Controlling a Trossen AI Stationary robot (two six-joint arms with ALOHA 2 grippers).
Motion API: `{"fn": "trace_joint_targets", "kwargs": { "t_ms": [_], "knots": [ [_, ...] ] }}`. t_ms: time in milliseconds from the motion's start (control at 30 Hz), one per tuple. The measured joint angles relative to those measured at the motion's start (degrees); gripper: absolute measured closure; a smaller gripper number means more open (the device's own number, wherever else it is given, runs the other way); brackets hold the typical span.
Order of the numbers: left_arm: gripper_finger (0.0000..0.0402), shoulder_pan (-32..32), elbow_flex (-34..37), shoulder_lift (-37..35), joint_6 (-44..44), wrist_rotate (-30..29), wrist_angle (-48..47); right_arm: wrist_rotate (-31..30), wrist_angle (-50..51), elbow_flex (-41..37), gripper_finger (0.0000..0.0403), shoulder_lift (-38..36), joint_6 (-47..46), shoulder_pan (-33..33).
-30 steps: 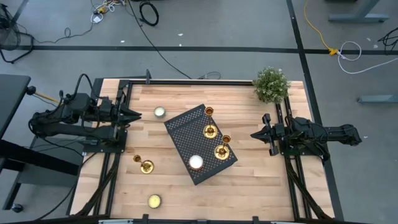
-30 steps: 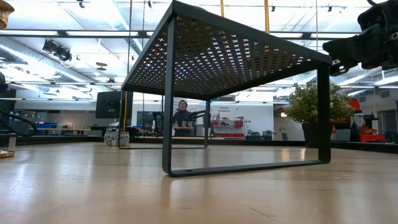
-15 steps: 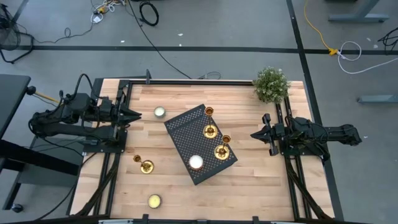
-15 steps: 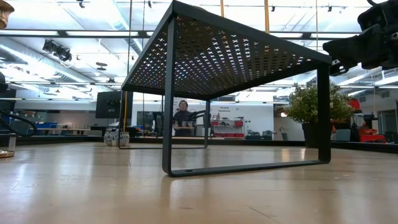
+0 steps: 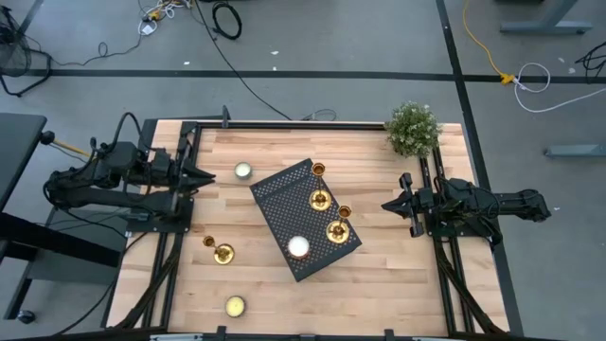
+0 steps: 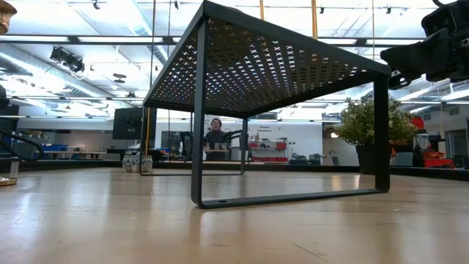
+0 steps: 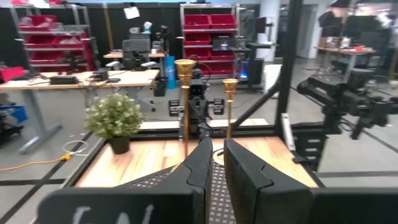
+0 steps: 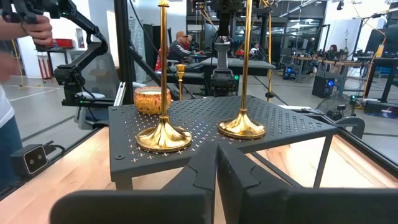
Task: Pick & Place candle stick holders
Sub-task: Put the gold candle holder on the shelf aligned with the other candle holders
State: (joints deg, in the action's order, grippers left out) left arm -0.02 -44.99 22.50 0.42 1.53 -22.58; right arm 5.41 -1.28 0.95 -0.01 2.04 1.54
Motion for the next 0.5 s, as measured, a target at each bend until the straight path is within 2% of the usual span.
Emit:
{"fn": "trace_joint_targets", "kwargs": {
  "t_ms": [500],
  "knots": [
    [0.0356,-0.02,0.00,0.00,-2.74,10.15,-8.03,0.00,0.00,0.00,0.0385,0.00,0.00,0.00]
  ]
}}
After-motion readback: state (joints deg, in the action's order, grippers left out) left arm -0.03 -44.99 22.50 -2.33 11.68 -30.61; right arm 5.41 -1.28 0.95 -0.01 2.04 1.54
